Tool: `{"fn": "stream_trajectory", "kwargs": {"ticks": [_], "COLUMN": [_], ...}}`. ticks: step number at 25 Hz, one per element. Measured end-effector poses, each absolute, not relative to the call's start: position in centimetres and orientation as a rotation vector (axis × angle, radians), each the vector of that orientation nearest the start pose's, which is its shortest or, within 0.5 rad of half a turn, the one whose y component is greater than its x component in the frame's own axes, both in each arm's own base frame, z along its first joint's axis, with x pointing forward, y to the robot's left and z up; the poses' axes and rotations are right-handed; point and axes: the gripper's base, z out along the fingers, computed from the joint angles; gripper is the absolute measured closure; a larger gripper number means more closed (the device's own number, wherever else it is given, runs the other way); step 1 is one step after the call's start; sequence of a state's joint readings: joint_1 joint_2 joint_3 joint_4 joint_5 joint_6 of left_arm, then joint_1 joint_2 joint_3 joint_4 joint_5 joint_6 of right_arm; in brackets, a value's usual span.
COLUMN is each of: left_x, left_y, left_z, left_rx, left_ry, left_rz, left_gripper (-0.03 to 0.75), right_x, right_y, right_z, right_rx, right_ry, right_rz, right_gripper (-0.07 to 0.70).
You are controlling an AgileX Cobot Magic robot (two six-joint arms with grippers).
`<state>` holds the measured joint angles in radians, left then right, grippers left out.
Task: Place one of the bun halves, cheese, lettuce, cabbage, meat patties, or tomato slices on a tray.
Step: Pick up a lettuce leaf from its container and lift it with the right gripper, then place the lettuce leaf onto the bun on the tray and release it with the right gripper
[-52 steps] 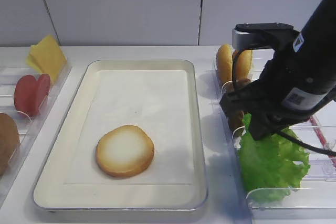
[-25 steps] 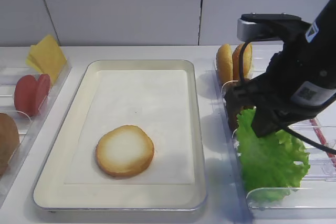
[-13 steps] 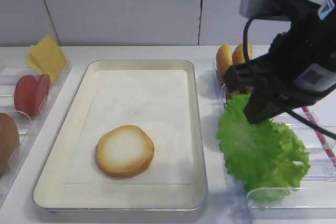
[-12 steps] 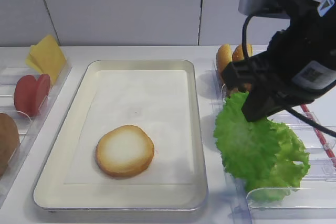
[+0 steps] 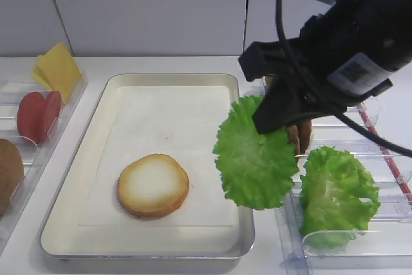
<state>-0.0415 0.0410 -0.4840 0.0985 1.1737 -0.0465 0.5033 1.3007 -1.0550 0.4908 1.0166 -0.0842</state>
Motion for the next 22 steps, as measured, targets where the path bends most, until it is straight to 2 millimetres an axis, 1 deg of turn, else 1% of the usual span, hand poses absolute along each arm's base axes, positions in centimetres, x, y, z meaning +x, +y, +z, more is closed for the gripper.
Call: {"fn": "stream_trajectory", "kwargs": {"ticks": [3, 7, 14, 19, 22], "left_x": [-0.2, -0.2, -0.2, -0.2, -0.2], "left_y": [0.8, 0.8, 0.8, 0.8, 0.8], "left_z": [26.5, 26.5, 26.5, 26.5, 26.5], "left_rx": [-0.014, -0.014, -0.014, -0.014, -0.014], "left_ry": [2.210, 2.210, 2.210, 2.210, 2.210], "left_rz": [0.073, 0.073, 0.073, 0.073, 0.073], "left_gripper": [0.197, 0.197, 0.197, 0.197, 0.197], "right_x": [20.0, 20.2, 21.7, 22.3, 22.6], "right_y": [16.5, 19.1, 23.1, 26.1, 27.6], "right_z": [32.2, 32.7, 31.9, 30.8, 30.0], "right_rx": [-0.617, -0.713, -0.783, -0.838, -0.841], "right_ry": [2.637, 2.601, 2.568, 2.559, 2.555], "right_rz": [0.783, 0.804, 0.819, 0.833, 0.847], "right_gripper": [0.577, 0.577, 0.577, 0.577, 0.577]}}
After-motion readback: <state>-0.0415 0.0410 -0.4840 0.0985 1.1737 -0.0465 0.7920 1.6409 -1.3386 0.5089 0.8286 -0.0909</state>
